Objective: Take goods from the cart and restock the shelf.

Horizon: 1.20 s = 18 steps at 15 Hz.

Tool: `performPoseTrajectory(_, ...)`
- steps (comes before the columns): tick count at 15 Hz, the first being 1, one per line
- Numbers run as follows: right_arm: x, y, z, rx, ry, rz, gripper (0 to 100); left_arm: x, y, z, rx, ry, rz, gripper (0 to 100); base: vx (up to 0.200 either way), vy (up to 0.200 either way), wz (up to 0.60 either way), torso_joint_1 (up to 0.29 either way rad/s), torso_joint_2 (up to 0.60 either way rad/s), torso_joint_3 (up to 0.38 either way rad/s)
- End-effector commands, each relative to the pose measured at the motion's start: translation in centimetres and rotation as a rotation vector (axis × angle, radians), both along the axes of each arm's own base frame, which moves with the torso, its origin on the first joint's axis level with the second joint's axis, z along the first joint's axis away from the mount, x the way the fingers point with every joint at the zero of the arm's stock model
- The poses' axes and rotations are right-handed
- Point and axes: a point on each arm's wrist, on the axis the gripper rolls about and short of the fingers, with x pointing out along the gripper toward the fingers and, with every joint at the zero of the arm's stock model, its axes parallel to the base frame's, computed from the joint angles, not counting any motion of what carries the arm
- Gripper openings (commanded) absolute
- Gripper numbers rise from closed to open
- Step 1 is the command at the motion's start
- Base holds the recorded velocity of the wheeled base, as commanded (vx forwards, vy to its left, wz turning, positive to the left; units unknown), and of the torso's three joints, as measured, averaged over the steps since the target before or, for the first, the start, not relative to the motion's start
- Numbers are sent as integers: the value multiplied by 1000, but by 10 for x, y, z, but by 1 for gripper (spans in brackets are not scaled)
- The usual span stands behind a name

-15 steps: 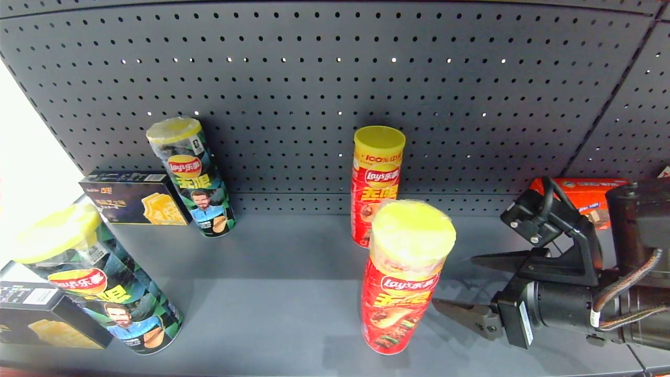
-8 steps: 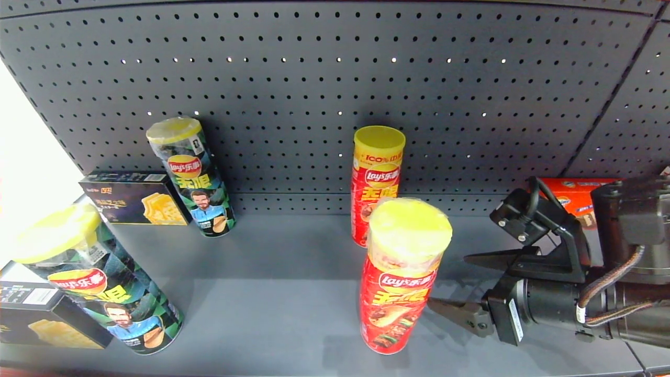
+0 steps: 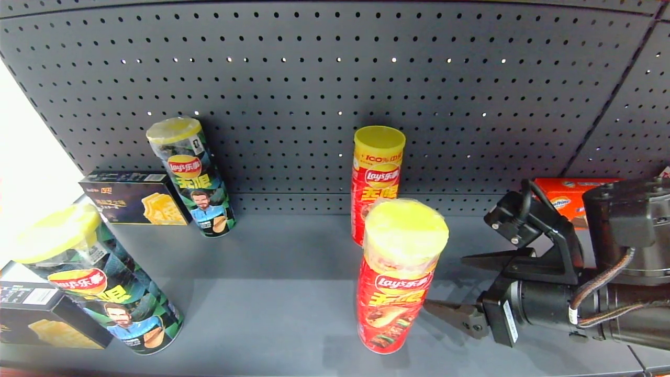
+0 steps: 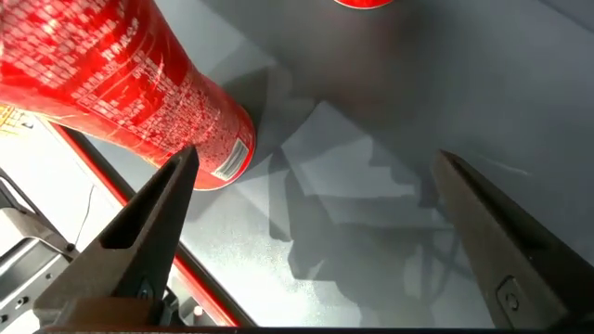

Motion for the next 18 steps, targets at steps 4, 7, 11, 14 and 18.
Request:
performPoseTrajectory(4,0,0,1,4,-5,1,100,0,0,0,0,2,-2,100,0,0,0,0,0,0)
performPoseTrajectory(7,0,1,0,1,-2,2,100,0,0,0,0,2,0,100,0,0,0,0,0,0)
performPoseTrajectory(11,0,1,0,0,-1,2,100,0,0,0,0,2,0,100,0,0,0,0,0,0)
performPoseTrajectory(14,-2,-2,0,0,-2,-4,100,0,0,0,-1,2,0,100,0,0,0,0,0,0)
performPoseTrajectory(18,-18,-38,20,64,-93,-106,100,0,0,0,2,1,0,100,0,0,0,0,0,0)
